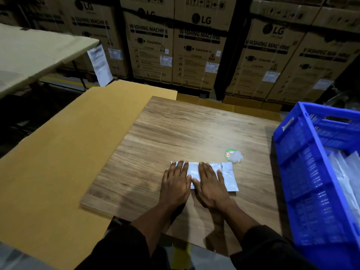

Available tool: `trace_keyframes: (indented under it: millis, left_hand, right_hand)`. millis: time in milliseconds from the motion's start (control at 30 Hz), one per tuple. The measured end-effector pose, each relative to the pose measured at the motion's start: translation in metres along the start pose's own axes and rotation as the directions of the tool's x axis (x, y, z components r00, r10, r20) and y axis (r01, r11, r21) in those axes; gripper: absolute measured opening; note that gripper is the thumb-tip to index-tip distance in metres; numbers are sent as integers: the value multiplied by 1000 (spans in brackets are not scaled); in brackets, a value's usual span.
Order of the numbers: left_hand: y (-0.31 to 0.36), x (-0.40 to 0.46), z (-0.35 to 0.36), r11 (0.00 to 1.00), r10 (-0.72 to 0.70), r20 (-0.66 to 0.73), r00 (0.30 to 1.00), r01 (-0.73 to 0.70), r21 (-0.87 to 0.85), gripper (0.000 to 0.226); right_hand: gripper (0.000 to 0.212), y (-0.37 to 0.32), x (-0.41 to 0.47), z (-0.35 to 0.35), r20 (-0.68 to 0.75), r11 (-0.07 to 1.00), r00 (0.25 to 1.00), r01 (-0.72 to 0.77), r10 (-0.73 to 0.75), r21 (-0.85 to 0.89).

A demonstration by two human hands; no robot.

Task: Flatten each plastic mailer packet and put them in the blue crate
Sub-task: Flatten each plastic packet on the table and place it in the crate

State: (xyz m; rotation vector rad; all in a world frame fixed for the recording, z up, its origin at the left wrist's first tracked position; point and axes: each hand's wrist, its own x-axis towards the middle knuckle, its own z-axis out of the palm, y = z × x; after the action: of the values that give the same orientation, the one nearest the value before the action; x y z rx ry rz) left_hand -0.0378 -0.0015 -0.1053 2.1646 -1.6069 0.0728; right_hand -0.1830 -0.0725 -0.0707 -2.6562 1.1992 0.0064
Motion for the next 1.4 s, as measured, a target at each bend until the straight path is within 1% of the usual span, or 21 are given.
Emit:
trace_keyframes:
  millis: [67, 200, 400, 533, 700, 833, 933, 1067, 1133, 1200, 1267, 1333, 1400]
  left_hand:
    - [-2, -2, 0, 999, 0, 52, 999, -2, 34, 54]
    - [-4, -4, 0, 998, 3, 100, 995, -10, 64, 59]
    - [-7, -4, -1, 997, -5, 160, 987, -8, 81, 62]
    - [-7, -5, -3, 998, -9, 162, 987, -2, 65, 63]
    - [-11, -9, -3, 999, -4, 167, 986, -5, 54, 68]
    - [-13, -12, -4, 999, 1, 162, 987, -9, 52, 74]
    - [-16, -12, -3, 998, 26, 162, 987, -36, 60, 77]
    - [-23, -10, -1, 992, 93, 172, 981, -107, 72, 80]
    - [-23, -6, -4, 987, 110, 152, 982, -126, 96, 79]
    - [-19, -4, -9, 984, 123, 100, 987, -135, 118, 74]
    - [-12, -3, -12, 976, 174, 15, 985, -174, 127, 64]
    - [-6, -1, -5, 960, 265, -34, 964, -261, 100, 54]
    - [-1, 2, 3, 955, 297, -61, 953, -296, 27, 47]
  right_hand:
    - [86, 6, -4, 3, -28, 1000, 1000, -10, 10, -9]
    - [97, 19, -8, 8, -30, 1000, 1000, -6, 5, -23]
    - [92, 28, -12, 9, -41, 1000, 999, -10, 9, -14]
    - [95, 37, -12, 10, -2, 998, 999, -35, 35, -50]
    - [90, 46, -18, 6, -29, 993, 998, -56, 53, -100]
    - [88, 54, -22, 5, -33, 992, 998, -60, 57, -108]
    - [87, 52, -21, 2, -39, 992, 998, -59, 55, -112]
    - [86, 52, -23, 1, 5, 993, 997, -74, 75, -95]
    - [83, 49, -25, 0, -13, 994, 998, -70, 69, -87]
    - [75, 39, -29, 0, -63, 996, 998, 13, -18, -83]
    - [70, 27, -33, 3, -60, 989, 991, 110, -116, -101]
    - [70, 21, -35, 5, -20, 989, 993, 114, -117, -90]
    - [72, 20, -34, 6, 4, 993, 996, 88, -88, -74]
